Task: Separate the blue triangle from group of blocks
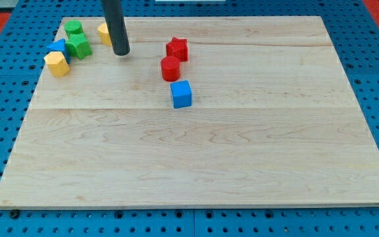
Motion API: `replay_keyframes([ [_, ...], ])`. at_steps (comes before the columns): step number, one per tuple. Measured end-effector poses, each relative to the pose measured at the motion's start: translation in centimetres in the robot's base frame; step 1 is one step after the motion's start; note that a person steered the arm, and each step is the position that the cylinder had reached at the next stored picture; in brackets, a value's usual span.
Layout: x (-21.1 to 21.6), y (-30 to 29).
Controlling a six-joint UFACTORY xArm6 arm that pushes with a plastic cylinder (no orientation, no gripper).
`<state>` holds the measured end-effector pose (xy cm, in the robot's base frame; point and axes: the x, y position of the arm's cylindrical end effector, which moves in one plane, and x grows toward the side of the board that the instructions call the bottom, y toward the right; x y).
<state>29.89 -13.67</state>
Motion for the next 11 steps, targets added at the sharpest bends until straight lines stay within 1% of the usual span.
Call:
replay_keyframes([
  [2, 0.0, 0.1],
  [3, 2.5, 1.5],
  [4, 7.0, 1.1],
  [5, 8.8, 0.6],
  [7, 8.8, 0.4],
  [8, 7.7, 0.8],
  [9, 13.6, -3.0],
  [10, 13.0, -14.4],
  [11, 10.0, -16.8],
])
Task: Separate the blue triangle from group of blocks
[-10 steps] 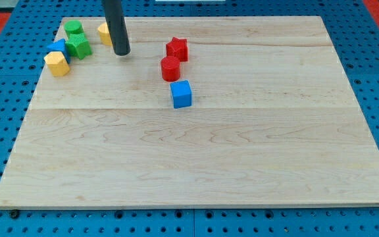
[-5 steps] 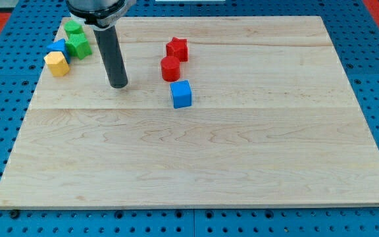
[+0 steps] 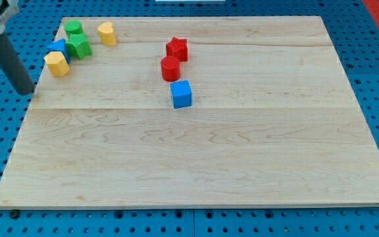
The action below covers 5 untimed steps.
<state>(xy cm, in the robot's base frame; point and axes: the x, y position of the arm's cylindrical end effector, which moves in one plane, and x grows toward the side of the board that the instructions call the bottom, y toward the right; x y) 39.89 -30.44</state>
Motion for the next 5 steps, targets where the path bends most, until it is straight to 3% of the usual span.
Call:
replay_keyframes([
  [5, -0.71, -0.04],
])
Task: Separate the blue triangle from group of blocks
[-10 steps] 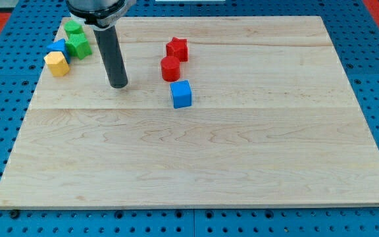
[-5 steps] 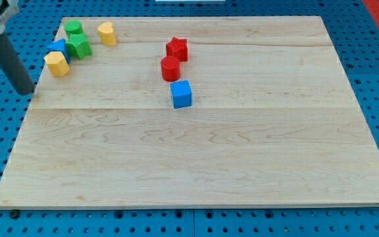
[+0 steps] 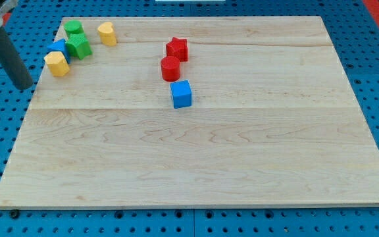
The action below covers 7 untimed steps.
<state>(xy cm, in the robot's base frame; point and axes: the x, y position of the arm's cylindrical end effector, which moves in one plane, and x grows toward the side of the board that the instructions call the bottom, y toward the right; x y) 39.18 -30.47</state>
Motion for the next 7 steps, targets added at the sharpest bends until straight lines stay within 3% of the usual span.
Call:
replay_keyframes([
  [2, -0.1, 0.0],
  [3, -4.4, 0.0],
  [4, -6.2, 0.0],
  [5, -11.1, 3.8],
  [7, -13.3, 6.9],
])
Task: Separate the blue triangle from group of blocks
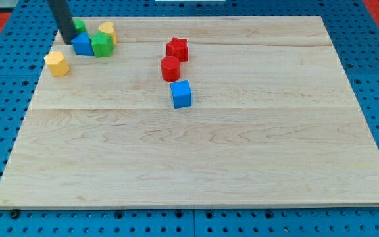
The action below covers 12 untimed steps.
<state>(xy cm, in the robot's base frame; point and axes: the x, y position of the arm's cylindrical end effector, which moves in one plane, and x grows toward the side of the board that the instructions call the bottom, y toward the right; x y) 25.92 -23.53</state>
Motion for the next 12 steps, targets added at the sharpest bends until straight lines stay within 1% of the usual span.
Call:
replay_keyframes([
  [1, 0.6, 2.4],
  [2, 3.9, 6.9],
  [3, 3.5, 5.0],
  [4, -0.7, 1.9],
  [5, 2.9, 0.3],
  [6, 3.6, 8.7],
  [7, 10.1, 8.3],
  [8, 2.7, 11.3],
  [9, 2.9, 7.5],
  [10, 8.3, 7.8],
  [12, 6.2, 4.5],
])
